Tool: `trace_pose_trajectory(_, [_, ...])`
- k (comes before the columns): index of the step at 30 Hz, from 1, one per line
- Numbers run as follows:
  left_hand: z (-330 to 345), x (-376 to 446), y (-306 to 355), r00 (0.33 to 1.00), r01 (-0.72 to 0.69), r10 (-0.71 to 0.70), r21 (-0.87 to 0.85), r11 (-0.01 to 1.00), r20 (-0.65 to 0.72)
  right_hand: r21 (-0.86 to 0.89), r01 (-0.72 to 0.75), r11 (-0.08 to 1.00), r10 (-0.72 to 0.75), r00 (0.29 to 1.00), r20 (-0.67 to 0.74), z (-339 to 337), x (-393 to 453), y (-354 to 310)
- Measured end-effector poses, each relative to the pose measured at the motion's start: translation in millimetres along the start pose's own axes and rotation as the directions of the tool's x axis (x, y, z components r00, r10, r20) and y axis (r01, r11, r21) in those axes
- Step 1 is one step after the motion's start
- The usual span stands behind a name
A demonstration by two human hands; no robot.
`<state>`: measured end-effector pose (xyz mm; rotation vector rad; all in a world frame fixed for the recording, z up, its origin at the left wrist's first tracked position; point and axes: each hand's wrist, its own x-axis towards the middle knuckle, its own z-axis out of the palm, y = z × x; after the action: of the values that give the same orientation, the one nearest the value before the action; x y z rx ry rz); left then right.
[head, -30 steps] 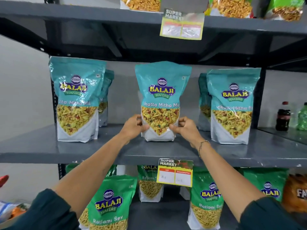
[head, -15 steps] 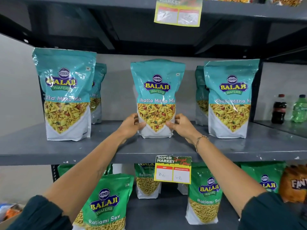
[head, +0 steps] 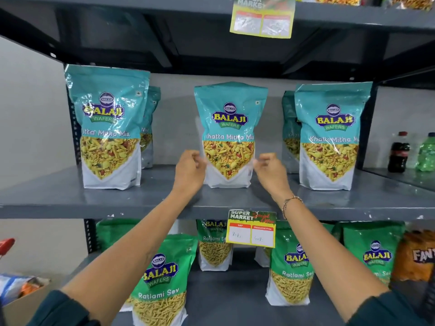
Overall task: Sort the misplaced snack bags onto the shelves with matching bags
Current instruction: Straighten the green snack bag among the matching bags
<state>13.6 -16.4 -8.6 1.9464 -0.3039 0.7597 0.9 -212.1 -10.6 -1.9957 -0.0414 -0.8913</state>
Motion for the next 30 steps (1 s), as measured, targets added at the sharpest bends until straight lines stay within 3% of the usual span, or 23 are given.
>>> trace_pose_trajectory(3, [-14.6, -27.6, 12.7, 0.997, -0.078, 0.076, -0.112, 0.991, -0.025, 0.181, 0.082, 0.98, -0.063, 0.992, -0.111, -1.3, -29.3, -27.2])
trace_pose_trajectory(8, [-41.7, -84.7, 4.1, 0.998, -0.027, 0.045, -0.396, 0.918, 0.038, 0.517, -0.051, 0.854, 0.034, 0.999, 0.041, 9.4, -99.2, -57.3])
trace_pose_trajectory(13, [-62.2, -148.9, -42.7, 0.995, 0.059, -0.022, -0.386, 0.92, 0.1, 0.607, -0.135, 0.783, 0.032, 0.983, 0.179, 48.8, -185.3, -33.6])
trace_pose_trajectory(17, [-66.8, -196.5, -105.1, 0.958, 0.28, -0.247, -0.271, 0.921, 0.149, 0.492, -0.306, 0.815, 0.084, 0.902, 0.423, 83.4, -252.8, 18.7])
trace_pose_trajectory(22, [-64.8, -233.6, -184.7, 0.817, 0.568, -0.565, 0.0, 0.823, 0.115, 0.184, -0.459, 0.869, 0.304, 0.789, 0.533, 120.6, -293.4, 87.8])
trace_pose_trajectory(25, [-60.4, -237.3, -215.5, 0.731, 0.662, -0.677, 0.149, 0.734, 0.084, 0.018, -0.458, 0.889, 0.381, 0.759, 0.528, 143.6, -304.7, 118.6])
trace_pose_trajectory(28, [-50.7, -234.9, -237.5, 0.623, 0.7, -0.753, 0.277, 0.658, 0.212, -0.067, -0.398, 0.915, 0.371, 0.765, 0.526, 165.6, -303.9, 139.3])
trace_pose_trajectory(30, [-48.2, -231.4, -246.5, 0.597, 0.681, -0.743, 0.298, 0.669, 0.304, -0.075, -0.376, 0.923, 0.35, 0.745, 0.568, 179.2, -295.0, 146.7])
